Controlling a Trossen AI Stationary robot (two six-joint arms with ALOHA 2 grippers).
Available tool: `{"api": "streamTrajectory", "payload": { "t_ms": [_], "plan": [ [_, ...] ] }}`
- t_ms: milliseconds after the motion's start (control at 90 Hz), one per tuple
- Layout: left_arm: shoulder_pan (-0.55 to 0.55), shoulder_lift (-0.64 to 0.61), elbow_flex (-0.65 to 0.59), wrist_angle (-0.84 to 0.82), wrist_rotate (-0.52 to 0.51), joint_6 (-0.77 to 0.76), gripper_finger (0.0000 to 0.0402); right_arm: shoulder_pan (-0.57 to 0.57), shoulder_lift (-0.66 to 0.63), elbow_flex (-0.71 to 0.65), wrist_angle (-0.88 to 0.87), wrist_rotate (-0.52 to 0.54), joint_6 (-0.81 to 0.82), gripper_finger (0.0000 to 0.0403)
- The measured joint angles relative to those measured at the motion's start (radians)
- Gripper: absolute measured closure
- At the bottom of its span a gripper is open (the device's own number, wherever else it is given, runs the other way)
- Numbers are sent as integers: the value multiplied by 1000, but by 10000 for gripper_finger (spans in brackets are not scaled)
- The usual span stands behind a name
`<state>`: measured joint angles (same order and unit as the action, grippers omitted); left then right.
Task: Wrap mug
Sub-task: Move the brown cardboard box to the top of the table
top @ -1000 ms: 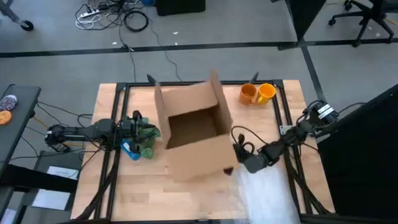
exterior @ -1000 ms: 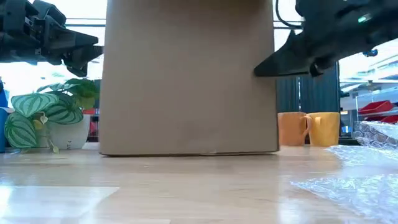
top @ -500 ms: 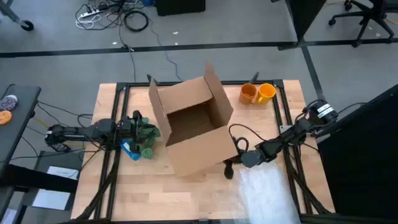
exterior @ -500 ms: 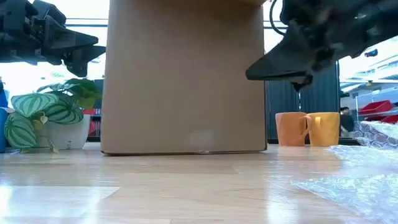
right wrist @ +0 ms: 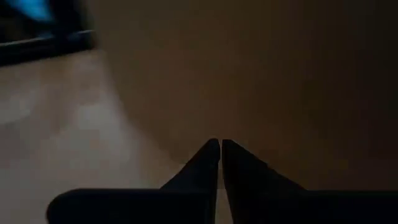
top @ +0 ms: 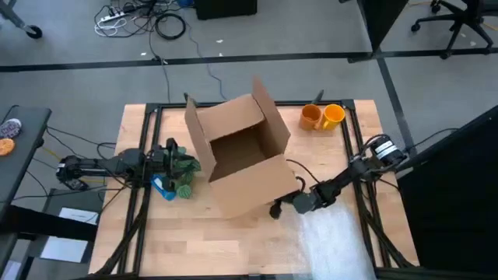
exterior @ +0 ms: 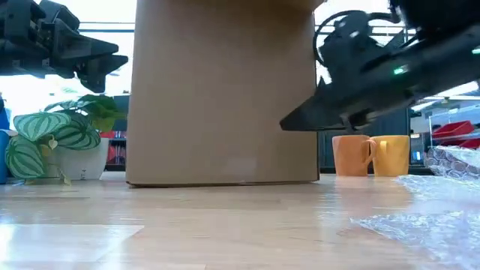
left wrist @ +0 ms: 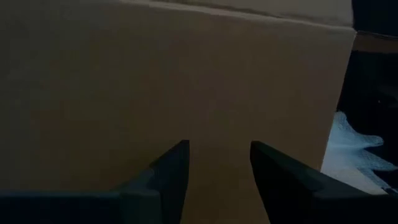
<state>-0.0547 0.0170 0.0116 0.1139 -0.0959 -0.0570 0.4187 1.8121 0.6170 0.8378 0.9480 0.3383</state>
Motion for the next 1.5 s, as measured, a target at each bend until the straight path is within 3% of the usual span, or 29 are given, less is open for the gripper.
{"api": "streamTrajectory", "payload": {
  "t_ms": [233, 378, 456, 611, 689, 1067, 1233, 1500],
  "plan": [
    [0, 0, 0, 0, 0, 0, 245, -109, -73, 0, 0, 140, -207, 403],
    [0, 0, 0, 0, 0, 0, 245, -127, -126, 0, 0, 121, -222, 403],
    [0, 0, 0, 0, 0, 0, 245, -111, -142, 0, 1, 25, -169, 403],
    [0, 0, 0, 0, 0, 0, 245, -73, -124, 1, 4, -293, -26, 403],
    [0, 0, 0, 0, 0, 0, 245, -39, -91, 5, 3, -358, -2, 403],
    [0, 0, 0, 0, 0, 0, 245, 24, 171, 255, 11, -192, -71, 403],
    [0, 0, 0, 0, 0, 0, 245, 50, 298, 383, 113, -130, -135, 403],
    [0, 0, 0, -1, 0, 0, 245, 55, 416, 526, 137, -179, -159, 403]
  ]
}}
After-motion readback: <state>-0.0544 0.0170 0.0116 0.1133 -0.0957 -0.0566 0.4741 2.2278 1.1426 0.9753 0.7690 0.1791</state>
